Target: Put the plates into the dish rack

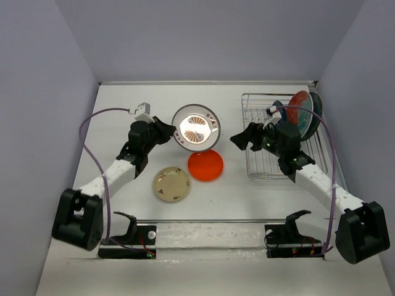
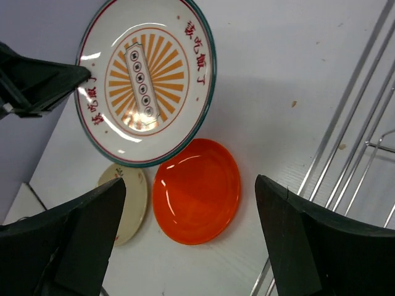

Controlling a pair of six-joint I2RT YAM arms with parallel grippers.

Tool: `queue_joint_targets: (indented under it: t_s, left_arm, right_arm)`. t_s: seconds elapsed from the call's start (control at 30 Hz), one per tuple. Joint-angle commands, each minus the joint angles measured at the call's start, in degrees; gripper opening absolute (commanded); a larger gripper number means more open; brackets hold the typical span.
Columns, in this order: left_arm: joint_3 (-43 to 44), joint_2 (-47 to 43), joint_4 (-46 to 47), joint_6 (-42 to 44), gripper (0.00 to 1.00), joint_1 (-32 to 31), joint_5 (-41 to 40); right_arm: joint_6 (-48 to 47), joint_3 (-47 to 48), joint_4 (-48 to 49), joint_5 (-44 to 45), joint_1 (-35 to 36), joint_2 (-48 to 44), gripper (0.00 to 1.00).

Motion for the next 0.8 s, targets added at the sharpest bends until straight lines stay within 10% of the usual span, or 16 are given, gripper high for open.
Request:
queue_joint_targets:
  t_s: [0.0, 0.33, 0.53, 0.67, 0.77]
  left_arm:
    - [-8.6, -15.2, 9.6, -5.6, 0.06, -0.3, 9.1]
    - [-16.8, -33.6, 3.1, -4.6, 0.06, -0.3, 15.9]
    - [-16.0, -33.7, 4.3, -4.0, 0.08, -0.3, 19.8]
    - [-14.9, -34.4, 3.9, -3.5, 0.44, -0.3, 21.2]
    - [-11.9, -35.1, -0.2, -1.4, 0.98, -0.3, 23.1]
  right_arm:
    - [1.3, 5.4, 2.8, -6.9, 0.4, 1.5, 0.92]
    - [3.5, 10.2, 2.3, -18.2, 3.5, 8.9, 0.94]
    - [4.5, 11.2, 2.3, -22.0, 5.6, 12.1, 0.78]
    - [5.5, 12.3, 3.8, -25.4, 5.6, 12.5, 0.08]
    - [4.3, 14.2, 1.5, -15.6, 5.6, 8.3, 0.07]
